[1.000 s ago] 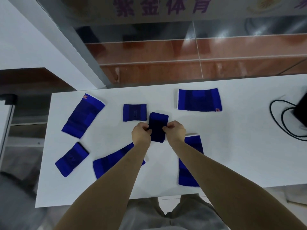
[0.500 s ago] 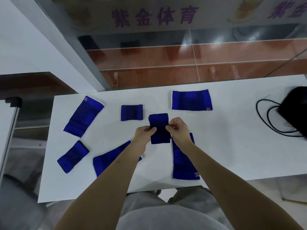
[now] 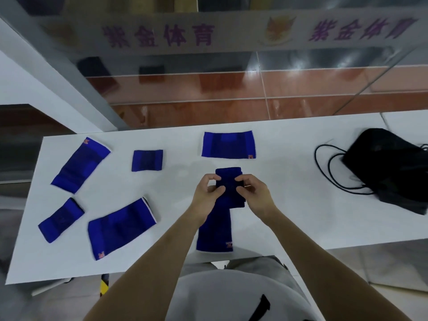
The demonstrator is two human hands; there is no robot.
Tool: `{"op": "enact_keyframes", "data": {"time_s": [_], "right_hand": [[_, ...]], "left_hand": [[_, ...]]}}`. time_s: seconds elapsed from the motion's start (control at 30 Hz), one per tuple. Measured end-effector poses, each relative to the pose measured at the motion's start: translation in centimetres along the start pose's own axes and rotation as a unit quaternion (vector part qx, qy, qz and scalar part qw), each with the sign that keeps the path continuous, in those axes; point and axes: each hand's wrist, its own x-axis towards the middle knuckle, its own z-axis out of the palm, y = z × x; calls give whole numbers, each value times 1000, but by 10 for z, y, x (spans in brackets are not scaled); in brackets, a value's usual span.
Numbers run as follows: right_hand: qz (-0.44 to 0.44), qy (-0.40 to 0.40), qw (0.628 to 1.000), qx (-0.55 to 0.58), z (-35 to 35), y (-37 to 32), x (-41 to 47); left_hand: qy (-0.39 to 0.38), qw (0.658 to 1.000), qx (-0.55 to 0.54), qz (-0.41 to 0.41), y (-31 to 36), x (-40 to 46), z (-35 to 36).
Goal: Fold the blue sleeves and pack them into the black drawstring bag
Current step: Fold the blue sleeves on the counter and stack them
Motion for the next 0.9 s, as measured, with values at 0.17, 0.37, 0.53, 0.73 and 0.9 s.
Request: {"op": "enact_keyframes", "data": {"time_s": [0.17,0.37,0.53,0.73,0.9], "right_hand": [[-10,-27,999,-25,-46,12,-3],[-3,0,999,-44,-89,26,5],[-4,-6,994,-106,-110,46,10],[35,-25,995,-87,-123,59,10],[67,-61,995,-40,-126,64,11]], "left_hand": [[21,994,92,52,-7,7,42],[29,966,250,64,-16,14,85],[53,951,295,72,-25,22,109],[43,965,257,-10,-33,33,123],[87,972,216,-43,-39,43,134]]}}
